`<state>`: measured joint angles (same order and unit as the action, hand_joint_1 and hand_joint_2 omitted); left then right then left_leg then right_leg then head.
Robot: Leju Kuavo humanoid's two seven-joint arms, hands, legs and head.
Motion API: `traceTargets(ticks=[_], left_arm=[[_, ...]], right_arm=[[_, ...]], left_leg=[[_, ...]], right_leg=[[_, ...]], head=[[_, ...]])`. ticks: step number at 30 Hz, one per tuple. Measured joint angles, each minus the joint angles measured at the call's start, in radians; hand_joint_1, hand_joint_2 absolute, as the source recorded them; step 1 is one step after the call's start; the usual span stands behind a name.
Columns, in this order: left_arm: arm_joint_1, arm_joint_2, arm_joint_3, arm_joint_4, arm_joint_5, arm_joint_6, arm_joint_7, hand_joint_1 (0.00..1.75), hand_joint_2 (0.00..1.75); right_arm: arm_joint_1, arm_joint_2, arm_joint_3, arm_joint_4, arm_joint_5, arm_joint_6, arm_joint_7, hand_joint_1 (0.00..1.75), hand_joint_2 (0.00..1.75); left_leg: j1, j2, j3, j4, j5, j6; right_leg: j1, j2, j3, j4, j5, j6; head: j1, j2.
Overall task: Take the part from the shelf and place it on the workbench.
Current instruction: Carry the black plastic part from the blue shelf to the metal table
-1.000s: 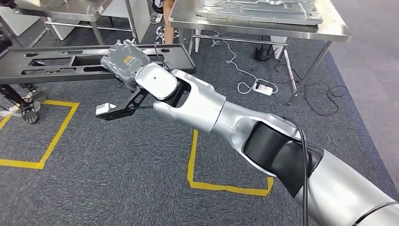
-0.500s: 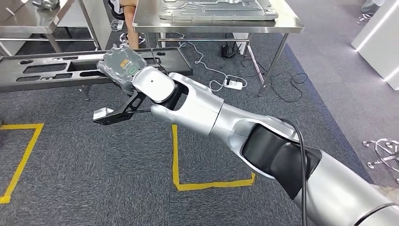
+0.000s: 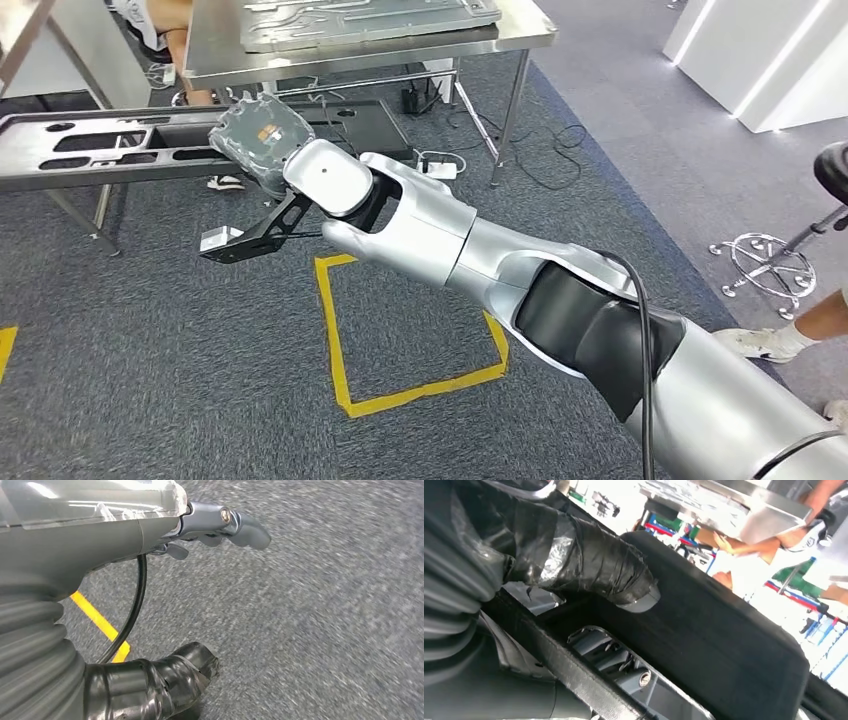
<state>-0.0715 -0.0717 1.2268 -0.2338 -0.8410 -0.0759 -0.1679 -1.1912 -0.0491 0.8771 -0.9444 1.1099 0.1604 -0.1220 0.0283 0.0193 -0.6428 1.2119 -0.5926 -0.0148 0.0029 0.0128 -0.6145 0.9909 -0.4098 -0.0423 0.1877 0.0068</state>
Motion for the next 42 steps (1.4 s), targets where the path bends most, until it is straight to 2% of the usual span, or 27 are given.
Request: traceTargets(ticks=[1, 2, 3, 4, 5, 6, 7, 8, 10, 11, 12, 13, 14, 15, 16, 17, 18, 19, 20, 22, 23, 25, 26, 29, 30, 33, 42], left_arm=[[0.001, 0.001, 0.000, 0.000, 0.000, 0.000, 0.000, 0.00, 1.75], [0.003, 0.002, 0.000, 0.000, 0.000, 0.000, 0.000, 0.00, 1.75], [0.004, 0.002, 0.000, 0.000, 0.000, 0.000, 0.000, 0.00, 1.75], [0.005, 0.002, 0.000, 0.000, 0.000, 0.000, 0.000, 0.00, 1.75], [0.006, 0.002, 0.001, 0.000, 0.000, 0.000, 0.000, 0.00, 1.75], [0.008, 0.003, 0.001, 0.000, -0.001, 0.000, 0.000, 0.00, 1.75], [0.008, 0.003, 0.001, 0.000, -0.001, 0.000, 0.000, 0.00, 1.75], [0.008, 0.003, 0.001, 0.000, -0.002, 0.000, 0.000, 0.00, 1.75], [0.004, 0.002, 0.002, 0.000, -0.002, -0.001, 0.000, 0.00, 1.75], [0.002, 0.002, 0.002, 0.000, -0.003, -0.002, 0.001, 0.00, 1.75], [0.001, 0.002, 0.002, 0.000, -0.003, -0.002, 0.000, 0.00, 1.75], [0.000, 0.002, 0.004, 0.000, -0.003, -0.002, 0.000, 0.00, 1.75], [0.002, 0.002, 0.005, 0.000, -0.004, -0.002, 0.000, 0.00, 1.75], [0.003, 0.002, 0.008, 0.000, -0.005, -0.002, 0.000, 0.00, 1.75], [0.004, 0.002, 0.010, 0.000, -0.005, -0.002, 0.000, 0.00, 1.75], [0.004, 0.002, 0.012, 0.000, -0.006, -0.002, 0.000, 0.00, 1.75], [0.005, 0.002, 0.014, 0.000, -0.007, -0.002, 0.000, 0.00, 1.75], [0.004, 0.002, 0.015, 0.000, -0.007, -0.002, 0.000, 0.00, 1.75], [0.004, 0.002, 0.016, 0.000, -0.007, -0.002, 0.000, 0.00, 1.75], [0.005, -0.001, 0.017, 0.000, -0.008, -0.002, 0.000, 0.00, 1.75], [0.004, -0.003, 0.017, 0.000, -0.008, -0.002, 0.001, 0.00, 1.75], [0.002, -0.004, 0.018, 0.000, -0.008, -0.001, 0.006, 0.00, 1.75], [0.001, -0.004, 0.018, 0.000, -0.008, 0.000, 0.010, 0.00, 1.75], [0.000, -0.005, 0.018, 0.000, -0.008, 0.003, 0.020, 0.00, 1.75], [-0.001, -0.004, 0.018, 0.000, -0.008, 0.004, 0.022, 0.00, 1.75], [-0.003, -0.002, 0.020, 0.000, -0.008, 0.006, 0.023, 0.00, 1.75], [-0.002, -0.002, 0.022, 0.000, -0.010, 0.007, 0.027, 0.00, 1.75]], right_arm=[[0.002, 0.002, 0.001, 0.000, -0.001, 0.000, -0.001, 1.75, 1.75], [0.004, 0.002, 0.002, 0.000, -0.002, 0.000, -0.002, 1.75, 1.75], [0.006, 0.003, 0.005, 0.001, -0.002, 0.000, -0.003, 1.75, 1.75], [0.007, 0.003, 0.007, 0.001, -0.003, 0.000, -0.004, 1.75, 1.75], [0.008, 0.003, 0.008, 0.001, -0.003, 0.000, -0.004, 1.75, 1.75], [0.007, 0.003, 0.009, 0.001, -0.003, 0.000, -0.004, 1.75, 1.75], [0.007, 0.004, 0.009, 0.001, -0.002, -0.001, -0.003, 1.75, 1.75], [0.008, 0.004, 0.010, 0.001, -0.001, -0.002, -0.003, 1.75, 1.75], [0.012, 0.003, 0.010, 0.001, 0.002, -0.005, -0.002, 1.75, 1.75], [0.014, 0.001, 0.010, 0.000, 0.003, -0.007, -0.002, 1.75, 1.75], [0.014, -0.001, 0.010, 0.000, 0.005, -0.009, 0.000, 1.75, 1.75], [0.012, -0.002, 0.010, -0.001, 0.007, -0.011, 0.002, 1.75, 1.75], [0.011, -0.002, 0.010, -0.001, 0.009, -0.013, 0.004, 1.75, 1.75], [0.011, -0.003, 0.010, -0.001, 0.012, -0.015, 0.005, 1.75, 1.75], [0.012, -0.003, 0.010, -0.001, 0.014, -0.015, 0.006, 1.75, 1.75], [0.014, -0.003, 0.011, -0.001, 0.015, -0.015, 0.006, 1.75, 1.75], [0.016, -0.003, 0.012, -0.001, 0.016, -0.015, 0.006, 1.75, 1.75], [0.016, -0.003, 0.012, 0.000, 0.017, -0.015, 0.006, 1.75, 1.75], [0.015, -0.004, 0.013, 0.000, 0.018, -0.015, 0.006, 1.75, 1.75], [0.009, -0.004, 0.014, 0.000, 0.020, -0.015, 0.006, 1.75, 1.75], [0.006, -0.004, 0.015, 0.000, 0.021, -0.015, 0.005, 1.75, 1.75], [0.003, -0.005, 0.017, 0.001, 0.021, -0.015, 0.003, 1.75, 1.75], [0.004, -0.005, 0.017, 0.001, 0.021, -0.015, 0.002, 1.75, 1.75], [0.002, -0.005, 0.021, 0.005, 0.021, -0.015, 0.002, 1.75, 1.75], [0.000, -0.006, 0.023, 0.007, 0.021, -0.015, 0.001, 1.75, 1.75], [0.002, -0.006, 0.029, 0.012, 0.021, -0.016, -0.001, 1.75, 1.75], [0.007, -0.006, 0.045, 0.025, 0.021, -0.017, 0.000, 1.75, 1.75]], left_leg=[[0.000, -0.009, -0.032, 0.055, -0.016, -0.002], [0.000, -0.013, -0.053, 0.083, -0.015, -0.003], [0.001, -0.015, -0.057, 0.073, 0.009, -0.005], [0.002, -0.020, -0.044, 0.026, 0.049, -0.006], [0.006, -0.038, -0.022, -0.039, 0.090, -0.007], [0.008, -0.058, -0.001, -0.099, 0.120, -0.008], [0.010, -0.076, 0.015, -0.139, 0.134, -0.007], [0.011, -0.088, 0.022, -0.156, 0.133, -0.005], [0.010, -0.080, 0.027, -0.161, 0.128, 0.001], [0.011, -0.073, 0.031, -0.165, 0.129, 0.005], [0.013, -0.066, 0.036, -0.170, 0.130, 0.010], [0.015, -0.059, 0.042, -0.175, 0.130, 0.016], [0.014, -0.053, 0.045, -0.178, 0.129, 0.021], [0.013, -0.047, 0.047, -0.178, 0.127, 0.025], [0.012, -0.041, 0.048, -0.178, 0.124, 0.026], [0.012, -0.036, 0.050, -0.178, 0.122, 0.027], [0.011, -0.032, 0.053, -0.178, 0.119, 0.026], [0.010, -0.029, 0.058, -0.178, 0.115, 0.025], [0.009, -0.027, 0.064, -0.178, 0.111, 0.024], [0.008, -0.022, 0.073, -0.181, 0.105, 0.019], [0.008, -0.019, 0.074, -0.183, 0.104, 0.015], [0.009, -0.015, 0.078, -0.190, 0.103, 0.005], [0.010, -0.012, 0.081, -0.192, 0.101, 0.001], [0.008, -0.010, 0.101, -0.210, 0.111, 0.003], [0.008, -0.009, 0.108, -0.219, 0.114, 0.004], [0.011, -0.008, 0.116, -0.228, 0.105, -0.002], [0.012, -0.008, 0.116, -0.231, 0.108, -0.006]], right_leg=[[0.000, 0.015, 0.000, 0.002, -0.002, -0.001], [0.000, 0.031, 0.001, 0.004, -0.004, -0.002], [0.000, 0.048, 0.001, 0.009, -0.007, 0.000], [-0.002, 0.064, 0.001, 0.015, -0.012, 0.003], [-0.004, 0.078, 0.000, 0.024, -0.019, 0.008], [-0.005, 0.090, -0.004, 0.036, -0.026, 0.013], [-0.006, 0.101, -0.010, 0.046, -0.031, 0.019], [-0.007, 0.110, -0.017, 0.053, -0.034, 0.024], [-0.008, 0.128, -0.024, 0.055, -0.032, 0.034], [-0.007, 0.122, -0.026, 0.058, -0.035, 0.039], [-0.005, 0.101, -0.033, 0.072, -0.044, 0.044], [-0.003, 0.070, -0.049, 0.107, -0.062, 0.049], [-0.004, 0.034, -0.077, 0.161, -0.086, 0.054], [-0.006, 0.009, -0.114, 0.228, -0.112, 0.058], [-0.009, -0.004, -0.150, 0.290, -0.130, 0.062], [-0.012, -0.009, -0.174, 0.325, -0.133, 0.063], [-0.014, -0.010, -0.178, 0.324, -0.117, 0.063], [-0.014, -0.010, -0.160, 0.281, -0.083, 0.059], [-0.012, -0.011, -0.126, 0.208, -0.042, 0.052], [-0.004, -0.014, -0.061, 0.084, 0.001, 0.035], [0.001, -0.015, -0.045, 0.053, 0.004, 0.028], [0.007, -0.014, -0.037, 0.039, -0.002, 0.021], [0.004, -0.014, -0.030, 0.031, -0.001, 0.019], [0.001, -0.011, -0.006, 0.004, 0.005, 0.034], [0.005, -0.009, -0.005, 0.004, 0.004, 0.038], [0.008, -0.008, -0.008, 0.011, -0.002, 0.030], [0.009, -0.008, -0.013, 0.017, -0.003, 0.026]], head=[[0.000, 0.000], [0.000, 0.000], [0.000, 0.000], [0.000, 0.000], [0.000, 0.000], [0.000, 0.000], [0.000, 0.000], [0.000, 0.000], [0.000, 0.000], [0.000, 0.000], [0.000, 0.000], [0.001, 0.000], [0.001, 0.000], [0.001, 0.000], [0.001, 0.000], [0.001, 0.000], [0.001, 0.000], [0.001, 0.000], [0.001, 0.000], [0.000, 0.000], [-0.001, 0.000], [-0.001, 0.000], [-0.002, 0.000], [-0.002, 0.000], [-0.002, 0.000], [-0.002, 0.000], [-0.002, 0.000]])
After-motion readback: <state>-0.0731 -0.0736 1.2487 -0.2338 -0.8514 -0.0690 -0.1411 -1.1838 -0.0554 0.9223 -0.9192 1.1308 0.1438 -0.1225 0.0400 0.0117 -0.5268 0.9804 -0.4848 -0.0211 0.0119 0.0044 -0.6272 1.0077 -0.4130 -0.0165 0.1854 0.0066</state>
